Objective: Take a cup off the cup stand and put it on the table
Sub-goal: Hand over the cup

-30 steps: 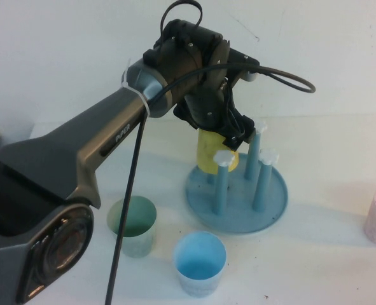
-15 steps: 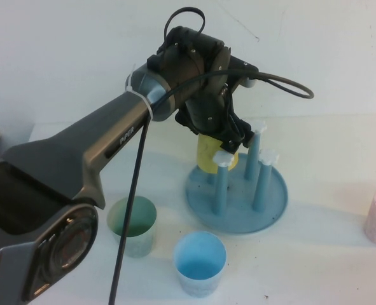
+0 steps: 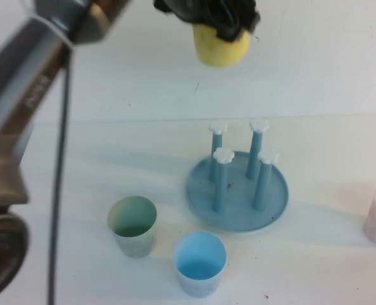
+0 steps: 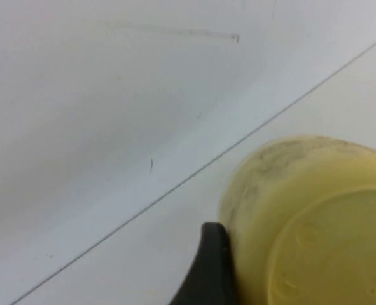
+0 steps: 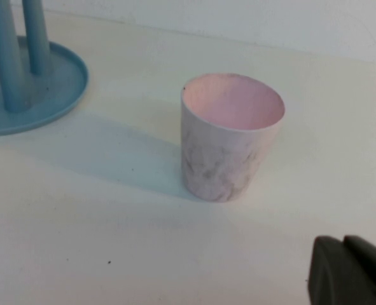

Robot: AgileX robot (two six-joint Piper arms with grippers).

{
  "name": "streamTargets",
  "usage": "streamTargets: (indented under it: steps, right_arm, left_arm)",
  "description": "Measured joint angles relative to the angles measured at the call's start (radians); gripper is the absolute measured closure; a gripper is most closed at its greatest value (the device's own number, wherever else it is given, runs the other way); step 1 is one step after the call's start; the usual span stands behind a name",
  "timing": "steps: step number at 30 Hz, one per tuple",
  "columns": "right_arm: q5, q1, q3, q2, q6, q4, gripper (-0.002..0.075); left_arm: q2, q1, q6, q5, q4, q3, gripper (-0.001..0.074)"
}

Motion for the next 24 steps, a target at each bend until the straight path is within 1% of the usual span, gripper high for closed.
streamTargets:
  steps: [3,6,9,11,13,17,20,22,24]
  right_arm:
    - [0.000,0.000,0.000,0.000,0.000,-0.002,0.0729]
    - [0.000,0.000,0.000,0.000,0.000,-0.019,0.0729]
    - [0.000,0.000,0.000,0.000,0.003,-0.027,0.0729]
    - [-0.008,0.000,0.000,0.000,0.019,0.011,0.0729]
    - [-0.016,0.000,0.002,0.000,0.042,0.125,0.0728]
    - [-0.027,0.000,0.002,0.000,0.092,0.462,0.0729]
    - [-0.035,0.000,0.002,0.000,0.099,0.671,0.0729]
    - [-0.051,0.000,0.002,0.000,0.102,0.738,0.0729]
    - [-0.076,0.000,0.002,0.000,0.103,0.750,0.0729]
  left_arm:
    - [-0.080,0.000,0.000,0.028,-0.011,-0.009,0.0148]
    - [-0.119,0.000,0.000,0.071,-0.063,-0.011,0.0148]
    - [-0.125,0.000,0.000,0.090,-0.156,0.003,0.0148]
    - [-0.125,0.000,0.000,0.092,-0.247,0.045,0.0148]
    - [-0.125,0.000,0.000,0.092,-0.348,0.103,0.0148]
    - [-0.136,0.000,0.012,0.092,-0.539,0.260,0.0148]
    - [-0.155,0.000,0.027,0.090,-0.616,0.398,0.0148]
    - [-0.175,0.000,0.027,0.084,-0.629,0.484,0.0148]
    - [-0.203,0.000,0.029,0.076,-0.639,0.574,0.0148]
